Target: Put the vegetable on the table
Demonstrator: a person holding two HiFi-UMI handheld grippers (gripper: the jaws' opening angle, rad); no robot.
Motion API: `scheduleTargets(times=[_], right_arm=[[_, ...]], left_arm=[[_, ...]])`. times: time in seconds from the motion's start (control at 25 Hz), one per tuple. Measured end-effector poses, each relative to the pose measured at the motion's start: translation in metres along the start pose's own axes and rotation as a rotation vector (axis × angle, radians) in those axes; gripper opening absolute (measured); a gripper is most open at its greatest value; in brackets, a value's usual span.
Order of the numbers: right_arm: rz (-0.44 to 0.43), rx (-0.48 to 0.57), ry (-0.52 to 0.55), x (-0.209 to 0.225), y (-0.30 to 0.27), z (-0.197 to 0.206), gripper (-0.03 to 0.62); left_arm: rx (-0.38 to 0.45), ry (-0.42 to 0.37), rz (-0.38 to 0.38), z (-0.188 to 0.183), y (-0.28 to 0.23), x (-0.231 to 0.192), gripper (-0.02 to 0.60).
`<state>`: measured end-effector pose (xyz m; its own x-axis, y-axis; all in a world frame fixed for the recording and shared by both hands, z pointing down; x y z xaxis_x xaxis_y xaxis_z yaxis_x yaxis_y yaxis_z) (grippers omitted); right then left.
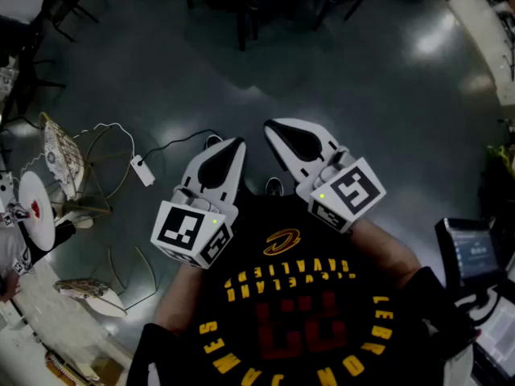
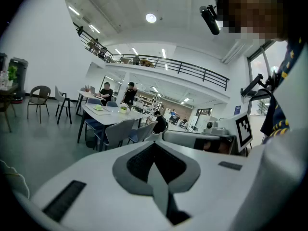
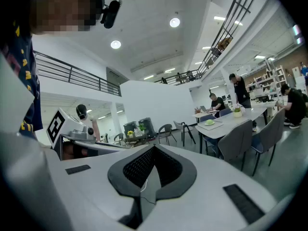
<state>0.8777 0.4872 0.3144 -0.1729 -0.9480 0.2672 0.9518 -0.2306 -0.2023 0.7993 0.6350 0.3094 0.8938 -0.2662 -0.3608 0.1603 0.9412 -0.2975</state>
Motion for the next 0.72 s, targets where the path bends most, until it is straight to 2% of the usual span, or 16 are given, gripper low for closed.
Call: scheduleTargets(times=[0.36,0.56,0.72], right_arm=[[-0.023,-0.032,0.010,-0.016,-0.008,0.005,0.006],[0.006,-0.031,-0.039,-0.003,-0.052,0.007,0.006],[0.079,-0.058,-0.078,0.012,-0.100,-0.009,0.006]], left_arm=[[0.003,0.035,-0.009,0.008,0.013,-0.005,0.002],[-0.011,0.067,-0.028,0.006,0.006,-0.051,0.000],[-0.031,0.091,-0.017,-0.022,-0.002,-0.099,0.002]])
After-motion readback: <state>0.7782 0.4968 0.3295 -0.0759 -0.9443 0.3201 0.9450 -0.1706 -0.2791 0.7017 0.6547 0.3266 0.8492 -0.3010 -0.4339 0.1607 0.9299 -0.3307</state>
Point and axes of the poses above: the fingertips, and each gripper's own axes: y backward along the fingers, x to its right, z out of its underside, the point moved 9 cm from there along y, backward along the fingers, and after that the axes turned 2 degrees about -x, right-handed, at the moved point
